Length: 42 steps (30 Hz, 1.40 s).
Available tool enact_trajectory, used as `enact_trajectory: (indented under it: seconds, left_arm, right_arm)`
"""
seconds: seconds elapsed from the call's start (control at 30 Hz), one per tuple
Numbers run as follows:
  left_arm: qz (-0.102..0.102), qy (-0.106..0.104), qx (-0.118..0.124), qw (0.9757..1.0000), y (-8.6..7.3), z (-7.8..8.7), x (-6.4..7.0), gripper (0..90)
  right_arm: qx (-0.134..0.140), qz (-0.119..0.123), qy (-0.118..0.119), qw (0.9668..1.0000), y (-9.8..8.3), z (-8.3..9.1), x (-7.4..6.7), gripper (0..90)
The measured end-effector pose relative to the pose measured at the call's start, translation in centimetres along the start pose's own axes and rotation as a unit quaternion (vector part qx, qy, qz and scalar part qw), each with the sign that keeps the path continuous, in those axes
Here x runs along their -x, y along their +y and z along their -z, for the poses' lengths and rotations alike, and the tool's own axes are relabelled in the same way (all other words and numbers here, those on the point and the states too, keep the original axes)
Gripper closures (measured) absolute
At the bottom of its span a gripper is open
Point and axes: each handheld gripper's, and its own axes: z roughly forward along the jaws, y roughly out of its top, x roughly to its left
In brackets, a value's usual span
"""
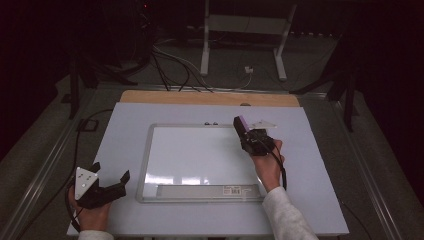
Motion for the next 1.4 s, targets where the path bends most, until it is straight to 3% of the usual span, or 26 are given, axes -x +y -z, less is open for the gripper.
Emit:
enact_trajectory:
  seconds: [0.43,0.73,0.97,1.4]
  left_arm:
    - [0.000,0.000,0.000,1.0000,0.0,0.0,0.0,0.4]
    - [0.000,0.000,0.000,1.0000,0.0,0.0,0.0,0.4]
    - [-0.003,0.000,-0.001,1.0000,0.0,0.0,0.1,0.4]
    - [-0.001,0.001,-0.002,1.0000,0.0,0.0,0.0,0.4]
  right_arm:
    - [0.001,-0.021,-0.013,0.9997,0.0,0.3,1.4,63.0]
    - [0.000,-0.029,-0.034,0.9990,0.0,0.6,3.2,62.9]
    - [0.002,-0.049,-0.048,0.9977,-0.5,1.1,4.8,63.0]
    - [-0.023,-0.072,-0.060,0.9953,-2.0,-0.7,5.4,62.9]
